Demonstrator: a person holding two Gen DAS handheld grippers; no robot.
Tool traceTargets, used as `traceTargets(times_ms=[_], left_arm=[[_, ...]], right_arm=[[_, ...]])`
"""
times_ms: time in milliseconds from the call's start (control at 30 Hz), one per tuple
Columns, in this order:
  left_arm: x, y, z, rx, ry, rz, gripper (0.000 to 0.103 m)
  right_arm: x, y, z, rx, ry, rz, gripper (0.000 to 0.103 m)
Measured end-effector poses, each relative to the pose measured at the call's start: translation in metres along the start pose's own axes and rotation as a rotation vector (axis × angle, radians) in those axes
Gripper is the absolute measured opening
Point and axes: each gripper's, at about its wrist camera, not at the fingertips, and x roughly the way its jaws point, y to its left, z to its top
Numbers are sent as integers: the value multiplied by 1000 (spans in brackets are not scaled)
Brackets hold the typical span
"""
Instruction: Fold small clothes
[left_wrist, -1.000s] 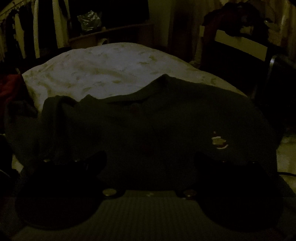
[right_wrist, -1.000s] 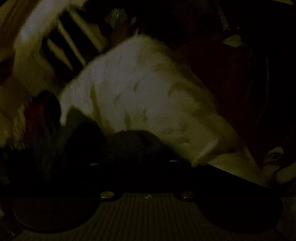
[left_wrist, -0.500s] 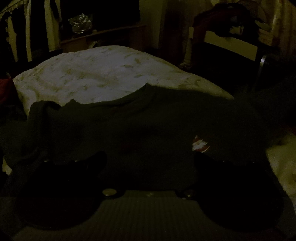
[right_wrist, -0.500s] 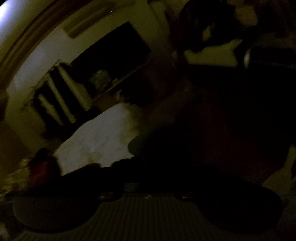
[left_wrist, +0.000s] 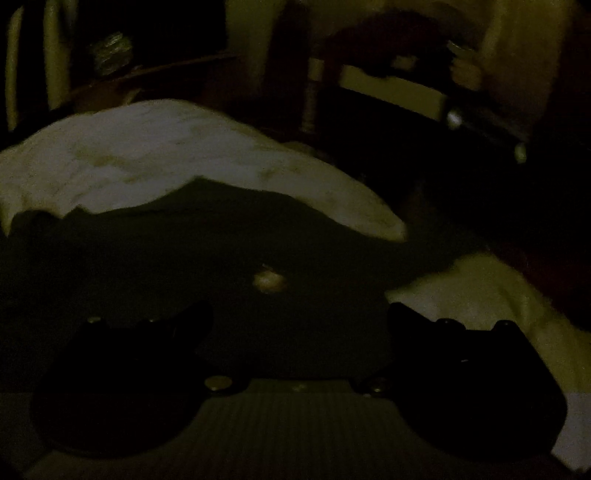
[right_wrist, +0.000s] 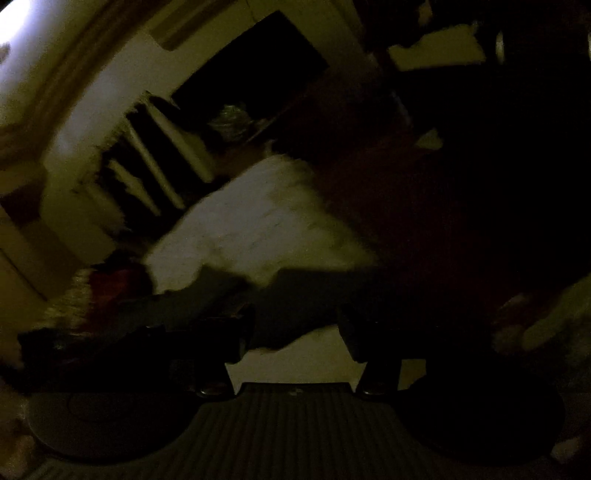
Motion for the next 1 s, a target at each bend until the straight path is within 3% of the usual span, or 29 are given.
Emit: traceTargets(times_ms=[133, 233, 300, 367, 567, 600, 633, 767, 833, 1000], left_arm=[[3, -33, -20, 118, 21, 69, 103], [18, -41, -31, 201, 45, 156, 103], [30, -35, -34, 175, 66, 156, 103], [38, -25, -33, 108, 91, 127, 103], [40, -13, -22, 73, 79, 113, 103], [39, -12, -22, 71, 78, 112, 103], [38, -11, -23, 65, 80, 108, 103], [32, 2, -20, 7, 74, 84, 103], [25, 7, -17, -6, 55, 95, 103], [13, 15, -11, -17, 41, 97, 103]], right_arm=[[23, -33, -16, 283, -2, 75, 87], [41, -63, -21, 446, -37, 41, 83], [56, -71, -18, 466, -35, 36, 81], [62, -71, -16, 465, -51, -25, 71], [75, -83, -10, 565, -117, -123, 70], [75, -87, -11, 600, -132, -136, 63], [75, -89, -13, 621, -148, -148, 36], [56, -81, -21, 630, -221, -161, 19], [40, -72, -12, 575, -299, -148, 18], [-1, -18, 57, 311, -422, -33, 11]])
